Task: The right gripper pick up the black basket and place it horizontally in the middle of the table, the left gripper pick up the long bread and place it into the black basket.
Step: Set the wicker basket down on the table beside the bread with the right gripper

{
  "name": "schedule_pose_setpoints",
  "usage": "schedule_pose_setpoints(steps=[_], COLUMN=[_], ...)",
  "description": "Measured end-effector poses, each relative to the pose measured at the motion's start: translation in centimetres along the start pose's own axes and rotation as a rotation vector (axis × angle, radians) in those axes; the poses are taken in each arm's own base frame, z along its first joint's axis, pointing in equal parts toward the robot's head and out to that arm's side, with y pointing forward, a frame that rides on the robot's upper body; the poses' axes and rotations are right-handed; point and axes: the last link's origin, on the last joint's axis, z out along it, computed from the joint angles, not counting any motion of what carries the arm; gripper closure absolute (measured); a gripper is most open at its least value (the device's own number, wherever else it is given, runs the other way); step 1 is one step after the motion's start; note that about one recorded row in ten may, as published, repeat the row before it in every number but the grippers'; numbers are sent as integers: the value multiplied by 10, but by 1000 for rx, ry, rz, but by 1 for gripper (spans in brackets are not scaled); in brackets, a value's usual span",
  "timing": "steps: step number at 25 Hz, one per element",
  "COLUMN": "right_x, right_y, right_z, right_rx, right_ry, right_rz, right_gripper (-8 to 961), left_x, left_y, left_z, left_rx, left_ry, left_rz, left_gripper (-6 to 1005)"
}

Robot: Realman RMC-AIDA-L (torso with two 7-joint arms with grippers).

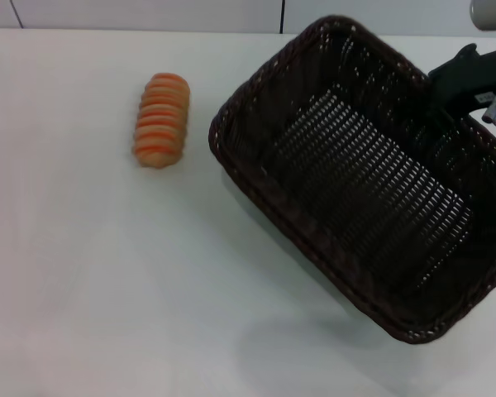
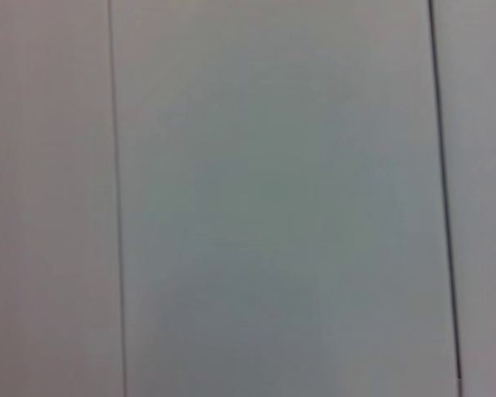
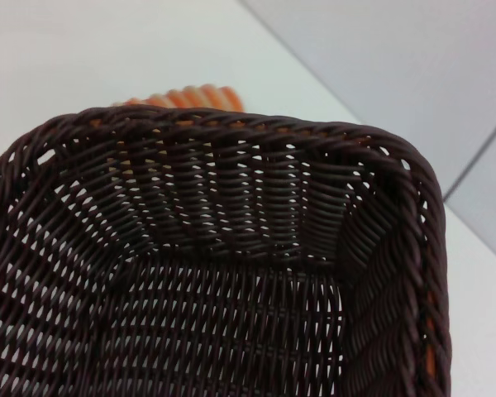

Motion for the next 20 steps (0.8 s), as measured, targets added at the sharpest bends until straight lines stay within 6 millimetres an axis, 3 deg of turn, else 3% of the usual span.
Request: schedule_pose_setpoints(steps=[9, 20], right_x=[-7, -10], right_y=[0, -5], right_z=[4, 23], right_rx=[-147, -218], right_ry=[-23, 86], right_rz=[-92, -293], right_gripper=[802, 804], left_x=[1, 2], left_y=[12, 20], left_z=[0, -2], left_rx=[-35, -50], left_ry=[2, 13], left_rz=[-5, -14], left_gripper=[154, 156])
